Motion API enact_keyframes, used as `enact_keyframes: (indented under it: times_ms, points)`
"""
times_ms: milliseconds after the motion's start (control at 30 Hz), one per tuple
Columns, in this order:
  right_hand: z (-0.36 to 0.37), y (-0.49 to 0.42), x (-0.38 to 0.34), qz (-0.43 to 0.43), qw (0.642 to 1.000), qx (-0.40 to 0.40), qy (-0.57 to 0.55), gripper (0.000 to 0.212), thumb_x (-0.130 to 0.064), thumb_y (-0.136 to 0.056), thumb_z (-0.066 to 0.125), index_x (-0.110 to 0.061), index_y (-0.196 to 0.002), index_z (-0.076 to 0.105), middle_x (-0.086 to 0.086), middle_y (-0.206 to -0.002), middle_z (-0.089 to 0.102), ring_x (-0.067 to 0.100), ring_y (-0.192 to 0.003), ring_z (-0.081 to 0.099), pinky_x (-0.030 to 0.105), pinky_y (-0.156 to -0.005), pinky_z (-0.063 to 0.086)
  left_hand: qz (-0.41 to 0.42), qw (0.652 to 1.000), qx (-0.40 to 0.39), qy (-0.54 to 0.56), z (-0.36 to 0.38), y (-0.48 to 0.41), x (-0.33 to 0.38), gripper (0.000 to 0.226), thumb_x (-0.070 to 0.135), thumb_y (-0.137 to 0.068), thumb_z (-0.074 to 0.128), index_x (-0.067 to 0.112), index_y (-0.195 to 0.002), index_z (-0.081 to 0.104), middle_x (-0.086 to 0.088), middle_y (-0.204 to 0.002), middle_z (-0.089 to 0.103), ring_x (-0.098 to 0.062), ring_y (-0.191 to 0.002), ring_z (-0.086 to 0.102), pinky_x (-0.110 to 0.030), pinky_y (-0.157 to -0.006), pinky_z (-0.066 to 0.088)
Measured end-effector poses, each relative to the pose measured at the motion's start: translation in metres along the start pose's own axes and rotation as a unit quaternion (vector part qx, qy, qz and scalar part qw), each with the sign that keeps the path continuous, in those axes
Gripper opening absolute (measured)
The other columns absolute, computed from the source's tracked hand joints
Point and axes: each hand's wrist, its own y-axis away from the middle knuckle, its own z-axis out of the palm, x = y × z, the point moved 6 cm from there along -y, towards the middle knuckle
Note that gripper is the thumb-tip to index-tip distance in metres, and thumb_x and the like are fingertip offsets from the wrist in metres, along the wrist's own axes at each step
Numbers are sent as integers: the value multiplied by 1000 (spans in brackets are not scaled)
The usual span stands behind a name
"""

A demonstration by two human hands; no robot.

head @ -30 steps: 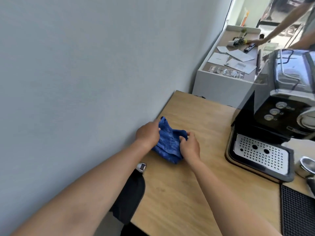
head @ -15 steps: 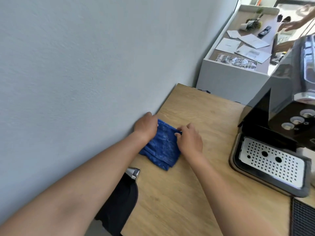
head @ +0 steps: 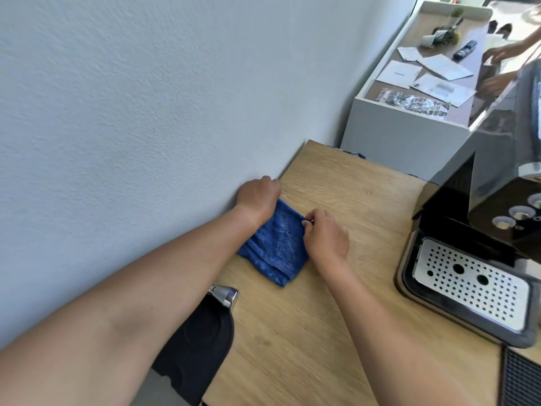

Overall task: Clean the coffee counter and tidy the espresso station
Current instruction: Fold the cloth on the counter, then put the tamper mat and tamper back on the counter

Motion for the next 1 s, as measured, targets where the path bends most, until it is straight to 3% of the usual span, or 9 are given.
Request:
enact_keyframes:
  times_ms: [133, 300, 400, 467, 567, 633, 800, 900, 1000]
  points:
    - [1, -4, -2, -22, 999, 0, 37, 17, -28, -95, 51, -22, -109, 60, -1, -111, 63, 23, -104, 56, 38, -90, 39, 2, 1000, -10, 4, 7, 8, 3, 33, -3, -91, 48, 8, -122, 51, -14, -115, 63, -36, -101, 66, -39, -69, 45]
    - [2, 8, -13, -75, 995, 45, 43, 38, -27, -95, 51, -22, -133, 50, 6, -138, 48, 25, -127, 41, 39, -102, 34, 28, 998, 28, 48, 13, 15, 0, 38, 4, -93, 53, 13, -130, 49, -11, -122, 52, -31, -96, 63, -39, -62, 44]
    - [24, 17, -14, -100, 993, -35, 54, 48, -38, -102, 33, -22, -148, 32, 2, -160, 22, 21, -149, 13, 41, -117, 18, 49, 995, -39, 74, 34, 25, -3, 39, 23, -101, 47, 17, -140, 48, -8, -146, 41, -31, -121, 55, -44, -86, 49]
    - [40, 20, -7, -105, 987, -88, 86, 54, -42, -104, 19, -23, -154, 17, -3, -163, 10, 16, -150, 0, 38, -121, 4, 56, 990, -94, 92, 50, 34, -5, 50, 25, -105, 40, 20, -153, 31, -4, -163, 20, -28, -141, 37, -42, -104, 40]
    - [45, 18, -2, -115, 983, -96, 106, 55, -42, -103, 14, -22, -155, 13, -5, -163, 9, 14, -150, -2, 38, -122, -1, 55, 982, -119, 139, 57, 42, -8, 55, 21, -106, 34, 21, -158, 15, 0, -167, 0, -19, -153, 11, -36, -118, 23]
    - [45, 18, -3, -120, 982, -100, 106, 55, -41, -103, 13, -21, -155, 12, -5, -163, 8, 14, -150, -2, 39, -122, 0, 46, 978, -130, 158, 56, 47, -8, 56, 18, -106, 35, 21, -158, 16, -1, -167, -4, -19, -153, 6, -35, -121, 18]
    - [34, 18, -8, -107, 983, -116, 89, 55, -42, -103, 22, -20, -153, 20, 2, -163, 11, 21, -150, 1, 44, -121, 2, -35, 956, -86, 277, 32, 75, -22, 46, 23, -101, 48, 24, -147, 46, -1, -162, 27, -20, -146, 30, -36, -119, 27]
    - [12, 24, -27, -115, 992, -25, 38, 45, -36, -100, 39, -19, -141, 44, 12, -154, 34, 29, -145, 23, 46, -116, 13, -83, 926, -10, 369, 9, 112, -37, 35, 24, -98, 54, 24, -132, 62, 1, -138, 58, -14, -124, 55, -25, -104, 39]
    - [-1, 47, -59, -183, 982, 34, -40, 34, -29, -97, 49, -18, -127, 60, 9, -130, 57, 30, -124, 46, 44, -103, 26, -165, 871, 52, 460, -2, 165, -55, 27, 26, -96, 57, 30, -119, 70, 14, -115, 71, -3, -100, 65, -19, -90, 47]
